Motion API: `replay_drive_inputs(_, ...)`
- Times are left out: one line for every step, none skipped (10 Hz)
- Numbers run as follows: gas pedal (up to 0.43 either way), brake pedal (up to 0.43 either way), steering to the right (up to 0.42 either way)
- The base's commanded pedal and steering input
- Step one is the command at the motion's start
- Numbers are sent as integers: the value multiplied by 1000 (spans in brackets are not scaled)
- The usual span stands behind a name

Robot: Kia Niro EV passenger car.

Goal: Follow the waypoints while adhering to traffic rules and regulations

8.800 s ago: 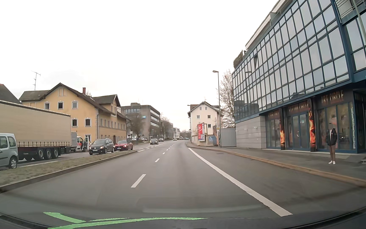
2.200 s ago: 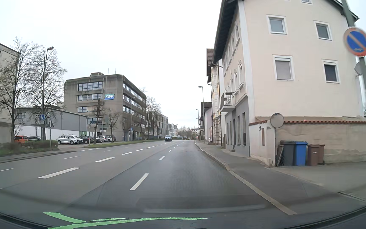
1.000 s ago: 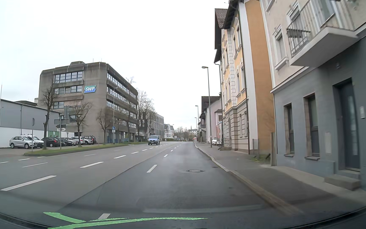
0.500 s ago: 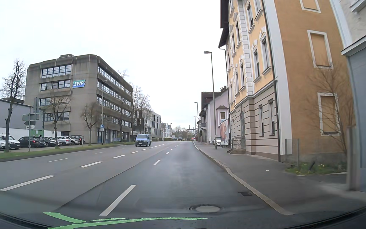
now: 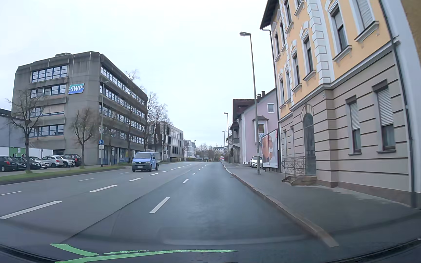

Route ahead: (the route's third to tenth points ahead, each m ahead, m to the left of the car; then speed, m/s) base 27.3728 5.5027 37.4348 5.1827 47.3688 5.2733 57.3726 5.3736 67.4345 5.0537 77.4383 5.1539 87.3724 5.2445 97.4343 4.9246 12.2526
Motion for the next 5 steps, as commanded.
replay_drive_inputs(209,0,-1)
replay_drive_inputs(209,0,0)
replay_drive_inputs(209,0,0)
replay_drive_inputs(209,0,0)
replay_drive_inputs(209,0,0)
